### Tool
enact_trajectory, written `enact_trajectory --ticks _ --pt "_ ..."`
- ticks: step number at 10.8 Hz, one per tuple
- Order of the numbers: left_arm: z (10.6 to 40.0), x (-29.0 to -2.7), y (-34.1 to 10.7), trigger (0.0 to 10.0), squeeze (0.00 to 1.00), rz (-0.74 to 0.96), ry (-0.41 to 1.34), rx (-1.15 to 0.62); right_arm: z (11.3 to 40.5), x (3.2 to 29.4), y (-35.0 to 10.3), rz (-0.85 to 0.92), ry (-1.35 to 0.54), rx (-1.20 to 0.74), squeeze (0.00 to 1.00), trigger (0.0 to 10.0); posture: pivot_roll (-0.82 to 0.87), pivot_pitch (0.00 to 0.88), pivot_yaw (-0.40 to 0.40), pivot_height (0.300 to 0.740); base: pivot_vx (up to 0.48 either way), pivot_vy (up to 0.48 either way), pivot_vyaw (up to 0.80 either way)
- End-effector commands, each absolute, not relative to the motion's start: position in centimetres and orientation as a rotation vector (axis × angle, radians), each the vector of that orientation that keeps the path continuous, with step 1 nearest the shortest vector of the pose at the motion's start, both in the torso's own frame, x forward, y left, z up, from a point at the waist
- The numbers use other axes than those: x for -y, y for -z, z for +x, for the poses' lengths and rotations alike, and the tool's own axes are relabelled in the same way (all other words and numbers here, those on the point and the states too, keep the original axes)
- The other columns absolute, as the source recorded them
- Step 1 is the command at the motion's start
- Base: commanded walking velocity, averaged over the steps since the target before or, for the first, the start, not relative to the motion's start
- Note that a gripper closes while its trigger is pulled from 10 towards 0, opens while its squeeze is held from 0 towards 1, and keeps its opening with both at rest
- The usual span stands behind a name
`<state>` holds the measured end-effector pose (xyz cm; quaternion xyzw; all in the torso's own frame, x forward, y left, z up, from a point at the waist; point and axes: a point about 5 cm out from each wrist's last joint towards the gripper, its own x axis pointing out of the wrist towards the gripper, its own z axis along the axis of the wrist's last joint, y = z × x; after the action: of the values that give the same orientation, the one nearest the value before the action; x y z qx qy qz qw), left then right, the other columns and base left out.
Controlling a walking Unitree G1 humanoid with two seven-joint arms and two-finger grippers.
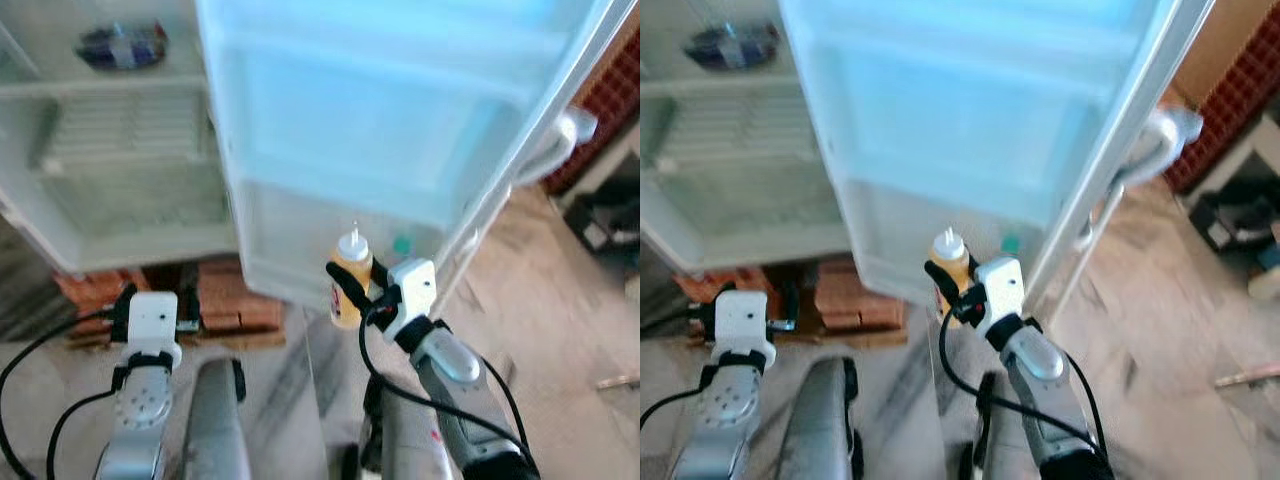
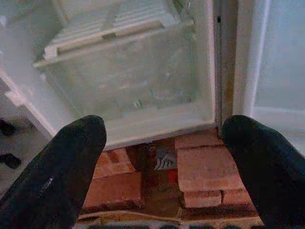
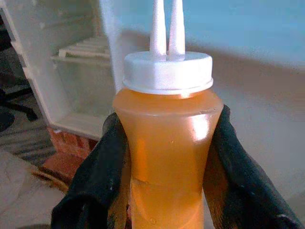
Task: Restocking fridge
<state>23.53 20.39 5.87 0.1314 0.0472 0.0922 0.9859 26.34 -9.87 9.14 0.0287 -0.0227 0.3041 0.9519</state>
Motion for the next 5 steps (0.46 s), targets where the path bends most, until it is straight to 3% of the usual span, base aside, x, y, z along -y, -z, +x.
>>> enact_trajectory --ticks 1,5 --pt "23.2 -20.4 -5.9 10.0 0.0 0.268 -0.193 -0.103 26.6 9.7 -9.6 0.055 -0.63 0.061 0.0 10.0 0.16 0.186 -0.076 0.539 0.0 0.0 0.0" --pt "21.7 -20.3 -6.5 10.0 0.0 0.254 -0.167 -0.138 28.5 7.4 -10.6 -0.015 -0.707 0.133 0.0 10.0 0.19 0.284 -0.087 0.539 0.0 0.0 0.0"
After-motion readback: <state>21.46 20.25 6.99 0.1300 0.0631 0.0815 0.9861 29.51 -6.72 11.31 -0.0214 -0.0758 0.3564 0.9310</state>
